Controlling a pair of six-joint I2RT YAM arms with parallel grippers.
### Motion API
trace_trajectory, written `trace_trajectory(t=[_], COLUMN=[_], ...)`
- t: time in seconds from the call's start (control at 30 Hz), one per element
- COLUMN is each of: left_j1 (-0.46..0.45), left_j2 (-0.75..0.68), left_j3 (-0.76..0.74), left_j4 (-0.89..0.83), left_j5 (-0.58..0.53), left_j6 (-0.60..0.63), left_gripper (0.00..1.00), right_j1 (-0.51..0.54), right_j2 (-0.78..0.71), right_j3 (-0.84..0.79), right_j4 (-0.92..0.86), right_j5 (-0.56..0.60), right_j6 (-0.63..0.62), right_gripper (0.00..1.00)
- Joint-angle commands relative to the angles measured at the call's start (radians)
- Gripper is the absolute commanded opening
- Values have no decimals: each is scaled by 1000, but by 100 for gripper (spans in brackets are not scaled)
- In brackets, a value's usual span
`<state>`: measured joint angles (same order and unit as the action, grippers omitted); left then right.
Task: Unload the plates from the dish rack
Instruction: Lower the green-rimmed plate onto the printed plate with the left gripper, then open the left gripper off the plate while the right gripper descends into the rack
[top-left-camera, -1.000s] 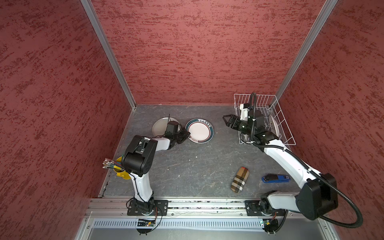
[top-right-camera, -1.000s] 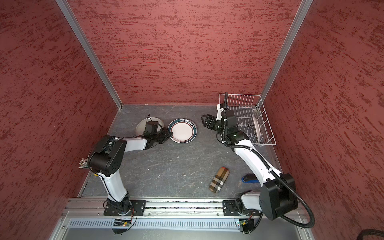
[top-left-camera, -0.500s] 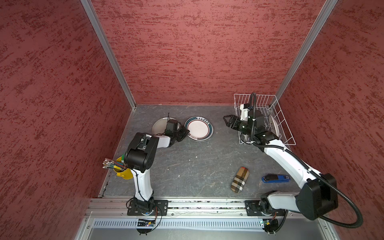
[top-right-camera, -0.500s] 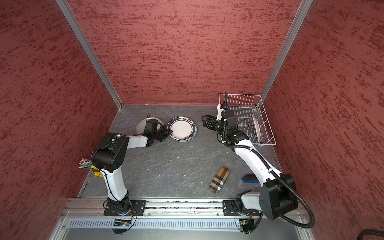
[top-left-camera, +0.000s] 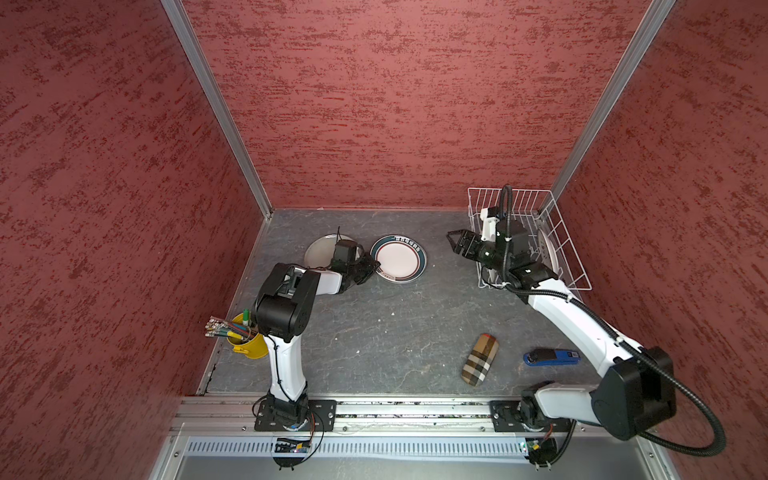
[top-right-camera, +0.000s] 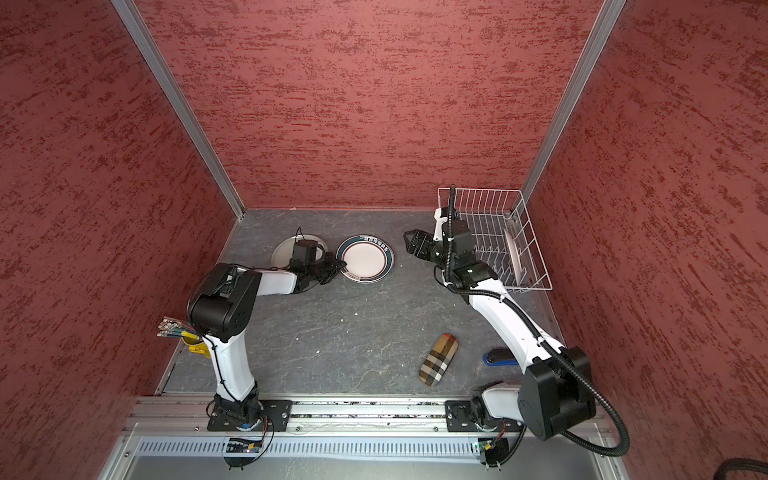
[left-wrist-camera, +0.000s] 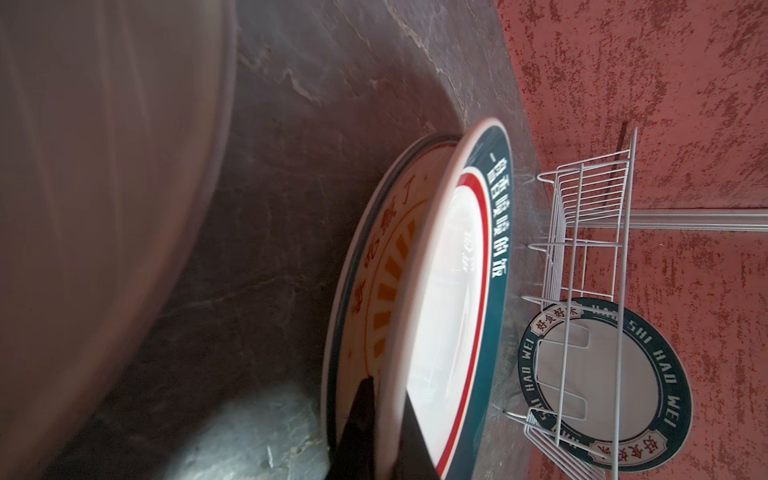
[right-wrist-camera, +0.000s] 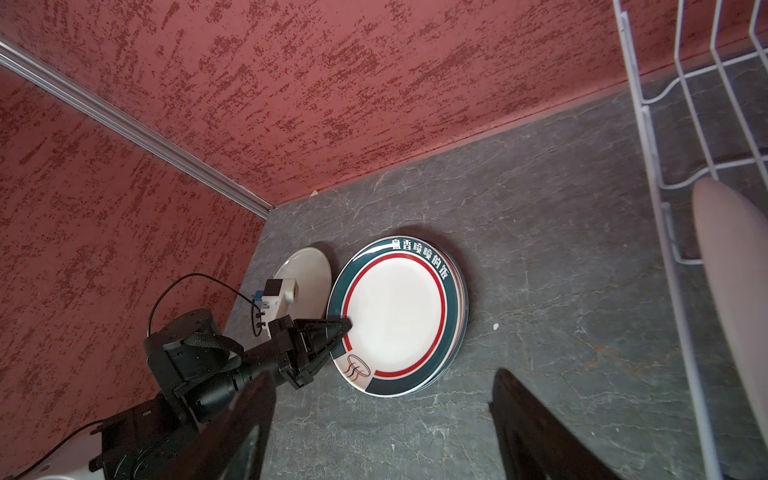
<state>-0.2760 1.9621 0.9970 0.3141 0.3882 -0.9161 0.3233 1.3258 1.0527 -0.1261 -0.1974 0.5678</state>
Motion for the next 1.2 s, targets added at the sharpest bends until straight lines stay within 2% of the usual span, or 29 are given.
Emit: trace_trajectory(t=[0.0, 0.17, 0.33, 0.43, 0.6, 0.93, 1.17], left_j1=[-6, -11, -15, -18, -19, -28, -34], left_j2=[15, 6, -18, -35, -56, -113, -102], left_j3=[39, 41, 35, 29, 13, 12, 19], left_j4=[28, 9, -18, -37, -64, -179, -187], left_j5=[18, 11, -12, -22, -41, -87, -78], left_j6=[12, 28, 44, 58, 71, 157, 160], left_gripper=[18, 37, 52, 58, 64, 70, 72], right_j1=[-6, -6, -6, -6, -6, -6, -7], right_j2=[-32, -37, -42, -47, -50, -50, -54], right_j3=[29, 32, 29, 29, 30, 26, 24], right_j4=[-22, -26, -25, -27, -27, -19, -17], right_j5=[31, 33, 33, 36, 35, 29, 26], right_j6=[-11, -14, -12, -13, -16, -11, -11], right_gripper=[82, 82, 82, 82, 82, 82, 83])
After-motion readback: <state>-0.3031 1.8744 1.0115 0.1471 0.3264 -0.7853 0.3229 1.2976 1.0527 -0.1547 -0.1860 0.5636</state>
